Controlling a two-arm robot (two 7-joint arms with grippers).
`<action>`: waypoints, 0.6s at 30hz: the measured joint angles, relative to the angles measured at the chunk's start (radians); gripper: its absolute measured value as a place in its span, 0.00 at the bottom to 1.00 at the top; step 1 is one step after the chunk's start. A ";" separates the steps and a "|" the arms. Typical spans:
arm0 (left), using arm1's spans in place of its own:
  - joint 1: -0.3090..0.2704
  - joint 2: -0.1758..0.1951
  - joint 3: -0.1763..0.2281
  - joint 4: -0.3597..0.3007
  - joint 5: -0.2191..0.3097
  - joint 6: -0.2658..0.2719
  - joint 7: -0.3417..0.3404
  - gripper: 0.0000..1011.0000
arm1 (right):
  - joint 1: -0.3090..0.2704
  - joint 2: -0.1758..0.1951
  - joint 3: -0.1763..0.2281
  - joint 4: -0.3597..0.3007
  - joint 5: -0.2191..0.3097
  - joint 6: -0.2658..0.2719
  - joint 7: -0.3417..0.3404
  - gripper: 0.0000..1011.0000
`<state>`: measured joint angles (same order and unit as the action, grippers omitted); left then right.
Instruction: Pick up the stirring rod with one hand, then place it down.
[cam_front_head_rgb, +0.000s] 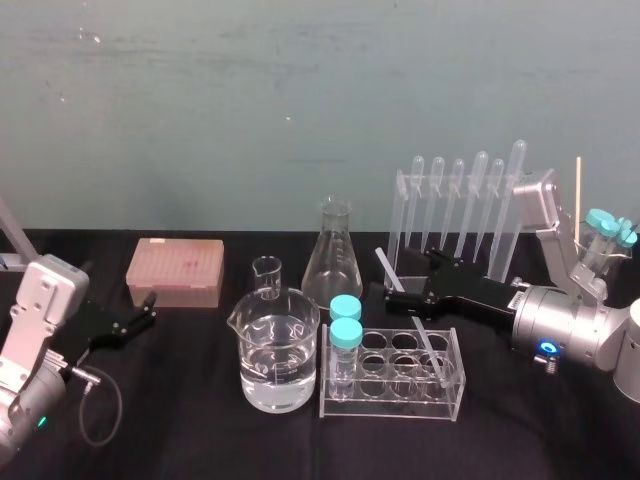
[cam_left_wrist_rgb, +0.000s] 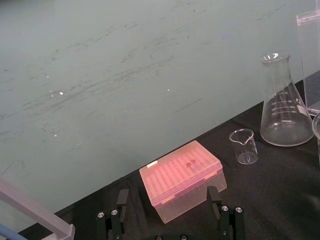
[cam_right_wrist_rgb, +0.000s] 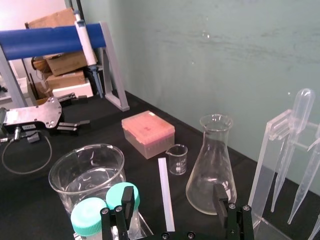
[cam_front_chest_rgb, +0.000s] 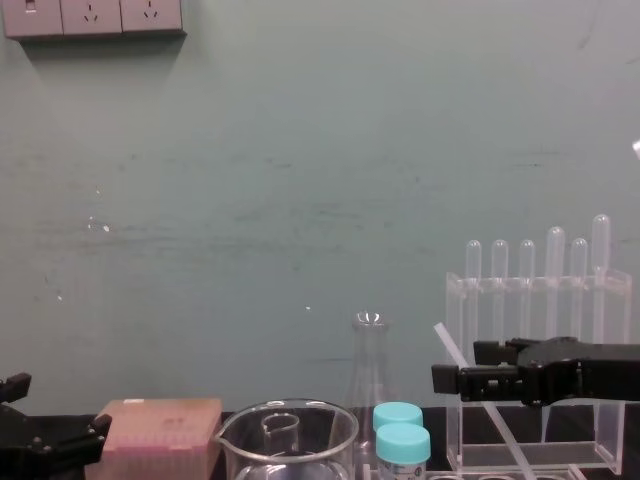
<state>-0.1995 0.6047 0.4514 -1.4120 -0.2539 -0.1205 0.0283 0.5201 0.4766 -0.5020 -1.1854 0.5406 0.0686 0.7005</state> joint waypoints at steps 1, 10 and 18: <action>0.000 0.000 0.000 0.000 0.000 0.000 0.000 0.99 | 0.002 0.000 -0.002 0.003 0.000 0.004 0.002 0.99; 0.000 0.000 0.000 0.000 0.000 0.000 0.000 0.99 | 0.000 0.000 0.000 0.000 0.000 0.001 0.001 0.99; 0.000 0.000 0.000 0.000 0.000 0.000 0.000 0.99 | -0.002 0.000 0.002 -0.002 0.000 -0.003 0.000 0.95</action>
<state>-0.1995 0.6047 0.4514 -1.4119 -0.2539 -0.1205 0.0283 0.5184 0.4770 -0.4997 -1.1876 0.5403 0.0658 0.7003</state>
